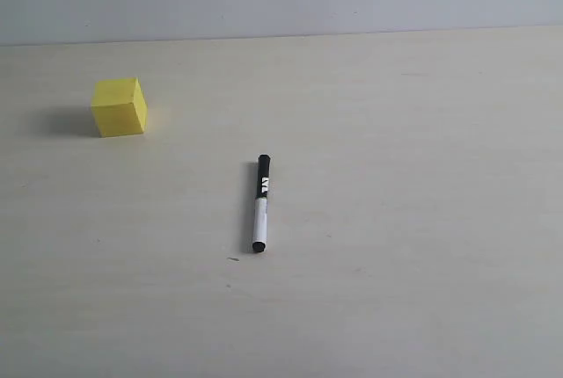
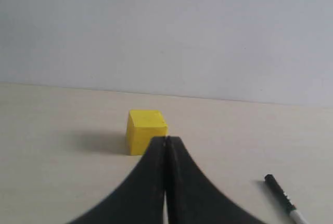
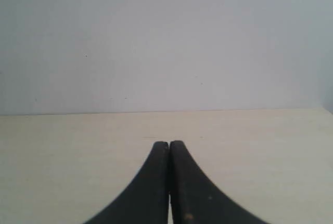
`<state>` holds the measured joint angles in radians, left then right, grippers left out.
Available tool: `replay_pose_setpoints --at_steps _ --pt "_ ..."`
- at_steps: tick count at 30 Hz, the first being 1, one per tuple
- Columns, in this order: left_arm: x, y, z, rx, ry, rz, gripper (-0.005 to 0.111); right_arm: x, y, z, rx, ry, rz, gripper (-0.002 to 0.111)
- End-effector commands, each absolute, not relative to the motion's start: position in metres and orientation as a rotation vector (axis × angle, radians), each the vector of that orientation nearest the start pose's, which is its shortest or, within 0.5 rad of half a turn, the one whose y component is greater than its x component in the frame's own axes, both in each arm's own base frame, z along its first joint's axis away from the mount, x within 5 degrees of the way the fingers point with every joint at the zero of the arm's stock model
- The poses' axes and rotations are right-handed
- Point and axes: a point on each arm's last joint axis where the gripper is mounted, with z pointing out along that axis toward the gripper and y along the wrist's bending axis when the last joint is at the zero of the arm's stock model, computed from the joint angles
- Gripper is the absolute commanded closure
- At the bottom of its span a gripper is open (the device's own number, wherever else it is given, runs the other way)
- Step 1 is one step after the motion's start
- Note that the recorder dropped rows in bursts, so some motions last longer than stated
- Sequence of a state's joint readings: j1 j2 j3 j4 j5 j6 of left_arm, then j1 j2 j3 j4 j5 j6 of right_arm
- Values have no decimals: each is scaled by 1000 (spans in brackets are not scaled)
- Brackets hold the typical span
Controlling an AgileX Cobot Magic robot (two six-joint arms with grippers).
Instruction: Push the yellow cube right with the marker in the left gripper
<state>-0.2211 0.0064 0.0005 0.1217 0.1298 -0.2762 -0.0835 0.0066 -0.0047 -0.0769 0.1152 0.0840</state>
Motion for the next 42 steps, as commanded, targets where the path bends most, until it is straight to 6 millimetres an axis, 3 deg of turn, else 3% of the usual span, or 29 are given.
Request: replay_pose_setpoints --at_steps 1,9,16,20,25,27,29,33,35,36,39,41,42 --pt "56 -10 202 241 1590 -62 107 56 -6 203 82 1591 -71 108" --pt "56 -9 202 314 1575 21 107 56 -6 203 82 1591 -71 108" --pt "54 -13 219 -186 1433 -585 107 56 -6 203 82 1591 -71 108" --pt "53 -13 226 -234 1351 -682 107 56 -6 203 82 1591 -71 108" --pt "41 -15 252 -220 1055 -906 107 56 -6 203 82 1591 -71 108" --pt "45 -15 264 -258 1160 -877 107 56 -6 203 82 1591 -71 108" --pt "60 -15 288 -177 1350 -629 107 56 -6 203 82 1591 -71 108" --pt "114 -20 333 -11 1692 -247 107 56 -6 203 82 1591 -71 108" --pt "155 -20 359 158 1984 39 107 56 -6 203 82 1591 -71 108" --pt "165 -19 368 206 2100 129 107 56 -6 203 82 1591 -71 108" --pt "208 -11 364 218 2606 454 107 56 -6 203 82 1591 -71 108" --pt "239 -24 343 148 2715 382 107 56 -6 203 82 1591 -71 108" --pt "244 -32 335 150 2768 283 107 56 -6 203 82 1591 -71 108"
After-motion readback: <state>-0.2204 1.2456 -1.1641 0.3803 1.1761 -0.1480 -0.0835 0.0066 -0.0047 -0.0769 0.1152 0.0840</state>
